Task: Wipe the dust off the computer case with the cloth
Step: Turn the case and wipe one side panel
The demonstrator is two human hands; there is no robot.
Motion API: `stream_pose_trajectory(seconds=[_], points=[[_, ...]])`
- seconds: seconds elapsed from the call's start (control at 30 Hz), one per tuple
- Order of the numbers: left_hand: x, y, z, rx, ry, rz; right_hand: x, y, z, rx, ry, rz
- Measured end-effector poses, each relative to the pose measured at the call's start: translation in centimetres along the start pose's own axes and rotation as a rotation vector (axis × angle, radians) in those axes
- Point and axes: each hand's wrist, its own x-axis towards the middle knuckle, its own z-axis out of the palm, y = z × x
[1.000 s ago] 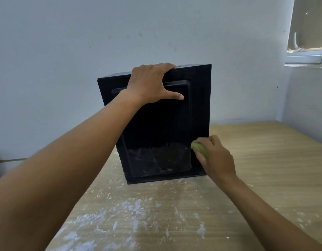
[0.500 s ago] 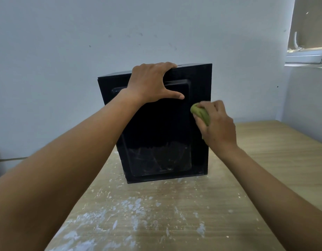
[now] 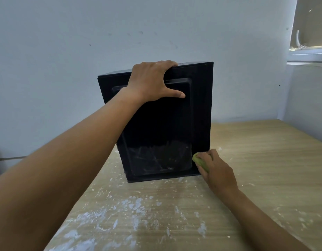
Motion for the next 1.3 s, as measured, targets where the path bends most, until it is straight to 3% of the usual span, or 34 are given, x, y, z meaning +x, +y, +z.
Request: stream_pose_trajectory(seconds=[0.3, 0.67, 0.83, 1.13, 1.3], points=[[0.0, 0.0, -0.1, -0.002, -0.003, 0.004, -1.4, 1.7, 0.5, -0.072, -0.117, -0.053], [0.0, 0.0, 0.0, 0.008, -0.002, 0.009, 5.2, -0.3, -4.6, 0.129, 0.256, 0.006], [0.0, 0.1, 0.0, 0.005, -0.001, 0.006, 5.9, -1.0, -4.8, 0.118, 0.285, 0.024], [0.1, -0.1, 0.1, 0.005, 0.006, 0.009, -0.1, 0.6, -0.6, 0.060, 0.026, -0.027], [0.0, -0.1, 0.1, 0.005, 0.013, 0.016, -1.9, 1.0, 1.0, 0.028, -0.109, 0.056]])
